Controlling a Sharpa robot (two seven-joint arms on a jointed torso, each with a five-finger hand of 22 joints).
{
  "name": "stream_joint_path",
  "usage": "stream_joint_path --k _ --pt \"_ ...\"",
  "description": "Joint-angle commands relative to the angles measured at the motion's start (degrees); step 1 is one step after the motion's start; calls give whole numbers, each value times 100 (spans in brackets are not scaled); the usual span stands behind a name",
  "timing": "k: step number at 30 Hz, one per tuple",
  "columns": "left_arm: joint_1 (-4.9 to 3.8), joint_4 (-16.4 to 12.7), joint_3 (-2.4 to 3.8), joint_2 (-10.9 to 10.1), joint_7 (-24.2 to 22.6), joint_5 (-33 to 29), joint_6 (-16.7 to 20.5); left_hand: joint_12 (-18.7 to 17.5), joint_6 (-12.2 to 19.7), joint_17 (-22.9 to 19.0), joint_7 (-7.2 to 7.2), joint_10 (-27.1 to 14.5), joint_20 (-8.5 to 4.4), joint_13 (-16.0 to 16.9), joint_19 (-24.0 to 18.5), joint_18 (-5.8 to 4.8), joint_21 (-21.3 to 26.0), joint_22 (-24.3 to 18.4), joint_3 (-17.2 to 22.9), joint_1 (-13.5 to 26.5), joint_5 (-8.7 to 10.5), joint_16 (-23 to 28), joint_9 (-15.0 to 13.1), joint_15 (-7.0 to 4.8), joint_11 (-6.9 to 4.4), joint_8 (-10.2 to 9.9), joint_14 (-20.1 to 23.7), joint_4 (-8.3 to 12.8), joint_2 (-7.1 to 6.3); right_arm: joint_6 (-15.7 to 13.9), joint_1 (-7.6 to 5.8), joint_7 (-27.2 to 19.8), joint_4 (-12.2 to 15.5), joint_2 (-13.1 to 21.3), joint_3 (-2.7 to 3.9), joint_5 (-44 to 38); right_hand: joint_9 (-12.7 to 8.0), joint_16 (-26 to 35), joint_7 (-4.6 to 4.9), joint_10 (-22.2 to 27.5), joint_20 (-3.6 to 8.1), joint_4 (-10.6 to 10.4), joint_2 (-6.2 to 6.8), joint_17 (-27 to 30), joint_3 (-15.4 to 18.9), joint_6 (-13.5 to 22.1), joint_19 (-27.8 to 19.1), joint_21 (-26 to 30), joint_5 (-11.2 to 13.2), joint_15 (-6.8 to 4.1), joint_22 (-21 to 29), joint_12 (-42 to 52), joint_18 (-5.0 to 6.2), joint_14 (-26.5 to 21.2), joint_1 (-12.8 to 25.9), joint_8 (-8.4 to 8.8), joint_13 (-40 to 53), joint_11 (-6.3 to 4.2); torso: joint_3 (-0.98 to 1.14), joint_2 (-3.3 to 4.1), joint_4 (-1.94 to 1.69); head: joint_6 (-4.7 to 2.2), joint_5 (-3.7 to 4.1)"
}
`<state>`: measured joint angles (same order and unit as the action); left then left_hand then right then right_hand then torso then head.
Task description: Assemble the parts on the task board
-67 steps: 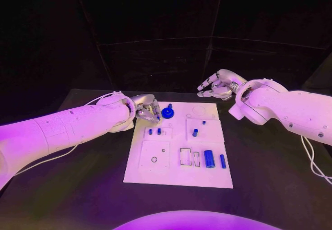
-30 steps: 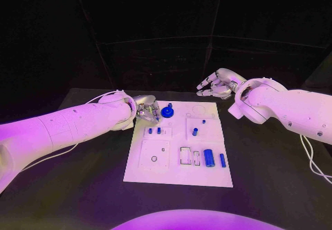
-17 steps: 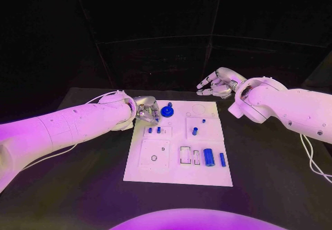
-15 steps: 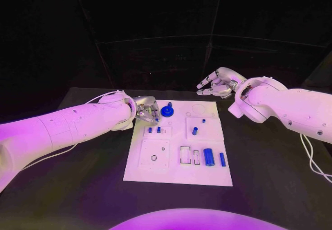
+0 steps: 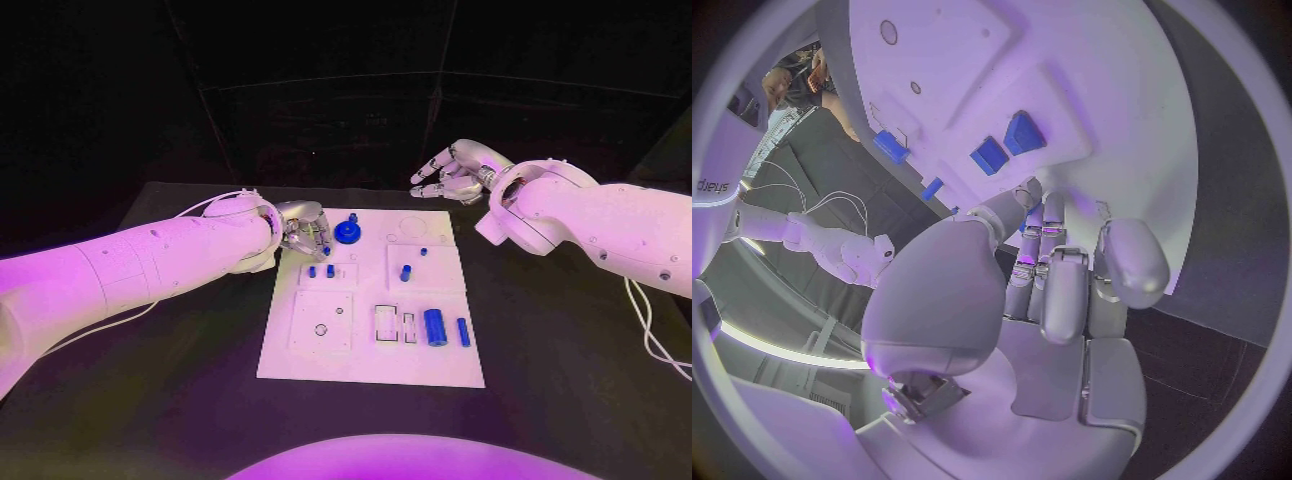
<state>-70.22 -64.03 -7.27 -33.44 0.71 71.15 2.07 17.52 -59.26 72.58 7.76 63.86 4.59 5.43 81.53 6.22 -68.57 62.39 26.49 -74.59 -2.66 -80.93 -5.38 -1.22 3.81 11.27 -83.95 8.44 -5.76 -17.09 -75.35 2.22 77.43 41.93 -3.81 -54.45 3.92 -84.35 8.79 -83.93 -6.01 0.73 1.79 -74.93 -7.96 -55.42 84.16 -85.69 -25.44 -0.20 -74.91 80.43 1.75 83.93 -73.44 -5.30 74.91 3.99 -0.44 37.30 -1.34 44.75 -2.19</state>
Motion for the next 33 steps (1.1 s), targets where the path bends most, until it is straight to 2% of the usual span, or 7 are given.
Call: stream_joint_path --k 1,8,13,20,26,29,33 --pt "-7 11 3 4 -9 42 12 -51 81 -10 4 -24 18 -15 -33 -51 25 -15 -29 17 -7 39 26 37 18 -69 -220 1 -67 18 -11 -20 0 -6 4 -17 -3 35 14 -36 36 -4 -13 -323 -30 -13 69 34 -17 -43 -500 -7 54 351 61 26 763 -25 9 0 -7 -1 -7" --pt "-7 38 3 -13 13 42 19 -109 277 -48 53 -56 40 -45 -49 -45 53 -40 -48 37 -7 53 102 64 53 -225 -208 11 -102 56 -11 37 -5 7 4 -44 -7 145 17 216 37 1 25 -133 -70 17 -25 122 -14 -44 -321 -416 94 302 74 39 452 -25 6 -1 -1 5 -11" --pt "-7 11 4 -91 16 41 86 -136 366 -62 73 -71 54 -59 -57 -43 67 -51 -53 29 -7 57 136 79 69 -296 -204 26 -117 100 -11 111 0 53 3 -348 5 440 22 2217 83 33 134 268 -487 -3 -202 323 103 -100 14 -4164 160 203 46 14 -2446 -65 3 1 -2 -1 -2" --pt "-9 -146 13 -350 -254 -270 552 -180 542 -95 79 -96 59 -82 -81 -25 119 -106 -47 7 -8 68 170 72 54 -419 -196 46 -118 333 -1 201 9 166 1 -1430 7 669 9 2223 48 215 461 558 -1120 -239 -203 394 800 -71 91 -5969 169 186 -120 -31 -4394 -50 -1 -8 -8 -33 29" --pt "-13 -390 16 -685 -1262 -2447 1236 -222 266 -662 138 -130 102 -110 -416 124 799 -890 -30 71 -9 412 122 134 130 -298 14 -18 -38 332 135 232 169 306 -2 -2602 8 729 -92 2065 59 305 546 624 -1313 -450 -200 423 985 -47 117 -6443 179 193 -208 -41 -5131 -35 4 -14 10 -95 103" --pt "-13 -552 14 -844 -1868 -3913 1131 -245 172 -1600 183 -204 158 -129 -920 306 1715 -1875 -22 135 -2 1032 129 184 175 -269 438 -107 62 301 255 250 255 345 -3 -3022 6 737 -105 2068 53 325 571 630 -1349 -492 -201 434 1011 -51 128 -6552 179 197 -224 -30 -5319 -25 -1 -12 9 -139 158" --pt "-10 -769 12 -1006 -2430 -5358 883 -195 135 -2229 182 -188 181 -118 -1273 427 2357 -2507 -57 177 -7 1473 140 188 173 -263 770 -171 107 290 442 289 331 369 -4 -3441 2 738 -102 2078 46 339 588 626 -1391 -509 -206 449 1036 -41 151 -6646 183 202 -237 -8 -5499 -10 -4 -10 -15 -183 218"
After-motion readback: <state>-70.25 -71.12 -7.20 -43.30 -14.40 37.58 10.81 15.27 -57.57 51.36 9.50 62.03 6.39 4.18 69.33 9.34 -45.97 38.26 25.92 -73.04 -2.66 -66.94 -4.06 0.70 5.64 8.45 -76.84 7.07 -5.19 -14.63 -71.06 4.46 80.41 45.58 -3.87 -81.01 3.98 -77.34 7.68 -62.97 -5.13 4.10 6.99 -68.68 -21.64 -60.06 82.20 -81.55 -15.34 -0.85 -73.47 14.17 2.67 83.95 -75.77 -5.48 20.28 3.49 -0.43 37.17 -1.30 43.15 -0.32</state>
